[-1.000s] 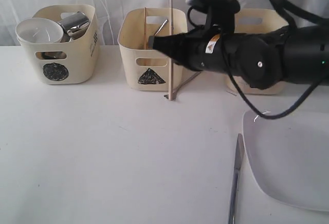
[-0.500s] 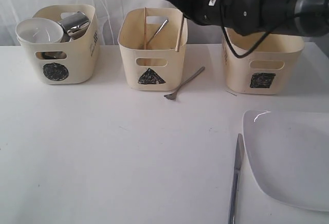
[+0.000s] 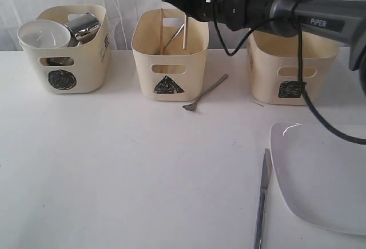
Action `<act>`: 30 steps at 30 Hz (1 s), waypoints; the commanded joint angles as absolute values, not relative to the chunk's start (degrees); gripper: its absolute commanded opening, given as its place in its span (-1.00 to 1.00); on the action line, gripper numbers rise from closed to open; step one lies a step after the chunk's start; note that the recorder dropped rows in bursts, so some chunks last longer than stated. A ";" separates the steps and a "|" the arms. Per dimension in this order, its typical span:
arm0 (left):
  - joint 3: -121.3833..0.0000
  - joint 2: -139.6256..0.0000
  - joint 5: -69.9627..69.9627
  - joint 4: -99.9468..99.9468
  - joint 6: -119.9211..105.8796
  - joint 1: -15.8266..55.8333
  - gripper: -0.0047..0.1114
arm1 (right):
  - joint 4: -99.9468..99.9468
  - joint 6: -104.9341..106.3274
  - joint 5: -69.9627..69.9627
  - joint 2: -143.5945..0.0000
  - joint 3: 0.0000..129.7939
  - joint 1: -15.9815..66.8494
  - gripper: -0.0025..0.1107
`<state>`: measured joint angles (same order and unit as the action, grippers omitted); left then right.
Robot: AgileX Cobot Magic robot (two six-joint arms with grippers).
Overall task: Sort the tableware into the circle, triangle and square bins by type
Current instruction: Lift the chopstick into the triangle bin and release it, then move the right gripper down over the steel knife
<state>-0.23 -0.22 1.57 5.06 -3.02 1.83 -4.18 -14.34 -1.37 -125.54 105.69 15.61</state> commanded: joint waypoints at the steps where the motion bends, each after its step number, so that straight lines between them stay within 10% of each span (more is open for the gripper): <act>1: 0.00 0.00 1.55 5.80 -3.09 2.07 -0.89 | -3.90 -11.11 -1.22 -128.73 109.55 15.36 -0.69; 13: 0.00 0.00 1.55 5.80 -3.09 2.07 -0.89 | -2.68 -7.90 -24.20 -120.77 103.23 15.58 -0.44; 30: 0.00 0.00 1.55 5.80 -3.09 2.07 -0.89 | 6.40 -29.29 -38.21 -83.38 47.95 25.98 -0.42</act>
<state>-0.23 -0.22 1.57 5.06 -3.02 1.83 3.10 -21.49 -37.77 -87.28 54.74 24.13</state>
